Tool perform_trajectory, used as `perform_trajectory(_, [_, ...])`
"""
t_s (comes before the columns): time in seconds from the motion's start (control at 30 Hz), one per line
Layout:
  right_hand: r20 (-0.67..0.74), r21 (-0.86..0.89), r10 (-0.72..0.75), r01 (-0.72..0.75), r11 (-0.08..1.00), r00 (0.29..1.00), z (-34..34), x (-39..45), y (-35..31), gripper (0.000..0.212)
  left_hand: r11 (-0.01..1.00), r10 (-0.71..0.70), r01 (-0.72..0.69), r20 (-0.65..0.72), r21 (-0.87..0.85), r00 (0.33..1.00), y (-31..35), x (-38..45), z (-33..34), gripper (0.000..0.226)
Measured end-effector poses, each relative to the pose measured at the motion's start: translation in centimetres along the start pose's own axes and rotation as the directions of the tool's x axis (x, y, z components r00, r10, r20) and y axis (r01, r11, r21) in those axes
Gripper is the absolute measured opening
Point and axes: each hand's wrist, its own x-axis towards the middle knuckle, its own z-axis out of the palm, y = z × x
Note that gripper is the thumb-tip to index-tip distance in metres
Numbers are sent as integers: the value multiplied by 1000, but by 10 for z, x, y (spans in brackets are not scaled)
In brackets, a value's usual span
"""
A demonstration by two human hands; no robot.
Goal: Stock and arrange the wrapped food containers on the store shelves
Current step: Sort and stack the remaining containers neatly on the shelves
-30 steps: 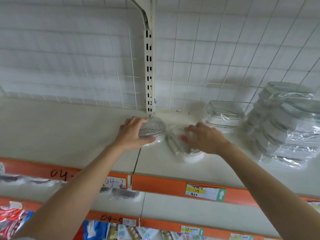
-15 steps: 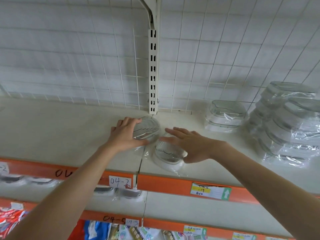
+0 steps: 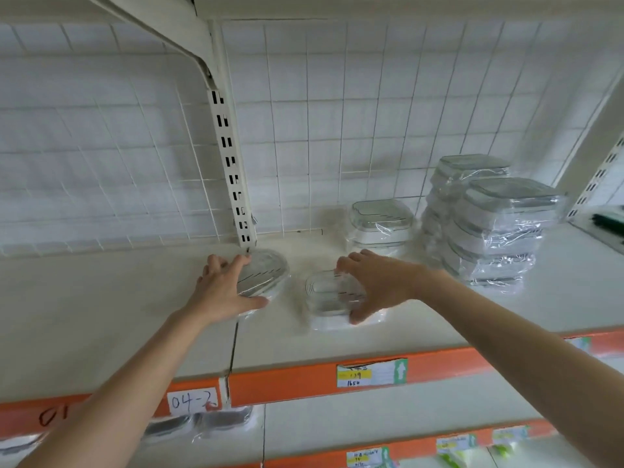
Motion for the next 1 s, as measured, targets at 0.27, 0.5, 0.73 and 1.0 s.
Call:
perform_trajectory(0.27, [-407,19,243,-258,966,881,-86,11,73,76,978,187,-178,77,-111,979,38,28,15,88])
perform_trajectory(0.5, [-270,22,362,-370,929,892,-71,27,94,48,923,223,-228,-51,-310,973,60,35,-4,84])
perform_trajectory(0.73, [-426,162,354,-315,935,832,-114,-2,96,66,814,262,-382,-310,-438,914,136,73,-49,79])
perform_trajectory(1.0, [-426,116,348,-331,936,835,-121,-28,111,61,902,378,-408,-199,-141,904,234,142,-17,74])
